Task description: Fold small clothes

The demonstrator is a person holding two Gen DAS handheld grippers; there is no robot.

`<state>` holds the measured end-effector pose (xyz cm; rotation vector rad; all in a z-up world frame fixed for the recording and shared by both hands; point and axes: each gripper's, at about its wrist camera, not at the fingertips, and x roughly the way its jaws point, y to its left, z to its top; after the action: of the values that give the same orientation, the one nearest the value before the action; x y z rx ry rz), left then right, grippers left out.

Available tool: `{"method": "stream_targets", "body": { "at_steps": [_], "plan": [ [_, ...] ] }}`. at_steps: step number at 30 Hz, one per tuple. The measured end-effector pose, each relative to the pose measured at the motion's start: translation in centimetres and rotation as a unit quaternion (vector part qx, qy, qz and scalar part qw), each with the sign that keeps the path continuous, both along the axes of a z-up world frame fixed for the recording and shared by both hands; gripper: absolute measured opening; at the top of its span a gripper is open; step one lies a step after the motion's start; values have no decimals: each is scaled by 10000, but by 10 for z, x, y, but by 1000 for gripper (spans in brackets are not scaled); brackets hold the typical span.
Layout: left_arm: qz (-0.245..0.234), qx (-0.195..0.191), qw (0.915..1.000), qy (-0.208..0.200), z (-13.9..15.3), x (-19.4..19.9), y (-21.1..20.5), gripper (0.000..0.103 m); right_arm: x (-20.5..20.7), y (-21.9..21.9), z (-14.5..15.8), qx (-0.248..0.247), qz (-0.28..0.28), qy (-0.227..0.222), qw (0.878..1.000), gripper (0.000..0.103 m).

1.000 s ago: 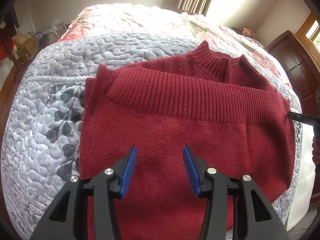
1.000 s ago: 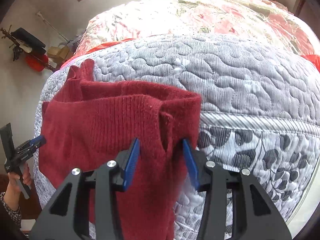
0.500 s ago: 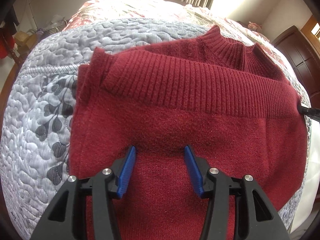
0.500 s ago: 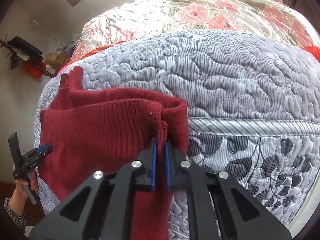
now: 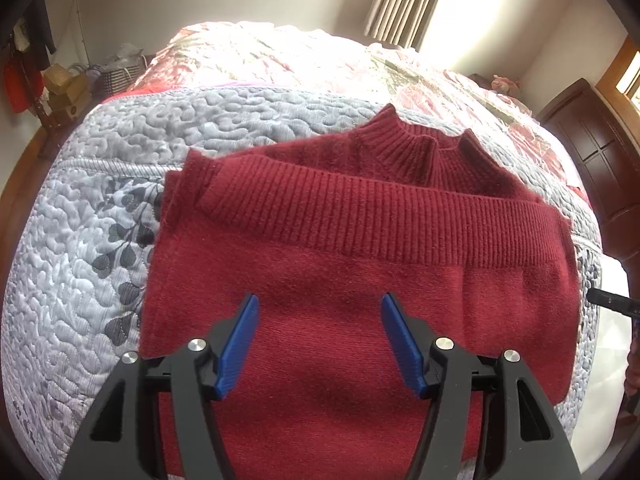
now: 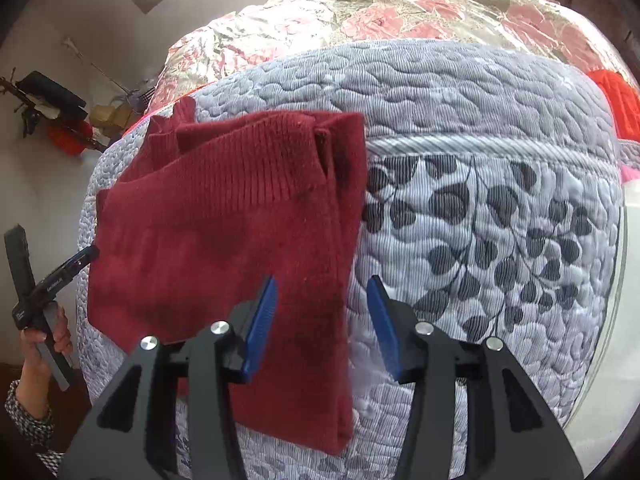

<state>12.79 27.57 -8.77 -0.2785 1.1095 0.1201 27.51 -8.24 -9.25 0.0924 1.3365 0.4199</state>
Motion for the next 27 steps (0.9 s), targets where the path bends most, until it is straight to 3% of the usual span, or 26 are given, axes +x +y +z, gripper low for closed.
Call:
{"method": "stream_targets", "body": {
  "at_steps": [3,13,17,18,19,22,27],
  "plan": [
    [-114,8,9999,53,-4,1,-10,65,-11,-2,-16,-9,-14,162,9999,51],
    [-61,138,9994,313,-28,2,-9,65,-16,-21,-62,747,-361,733,9939,51],
    [20,126,9991,410,-37,1,-5,65,-18,-12,-65,694,-237,746,9945,45],
    [22,128,9990,427,-39,1,-5,65,-17,-9,-66,718,-209,782,9941,34],
    [18,131,9989,442,-41,1,-4,65,-17,-5,-68,842,-168,881,9924,30],
    [-9,166,9988,464,-44,1,-6,65,-18,5,-66,716,-94,848,9938,26],
    [-131,177,9989,417,-39,2,-10,66,-14,-3,-42,1208,-268,811,9890,21]
  ]
}}
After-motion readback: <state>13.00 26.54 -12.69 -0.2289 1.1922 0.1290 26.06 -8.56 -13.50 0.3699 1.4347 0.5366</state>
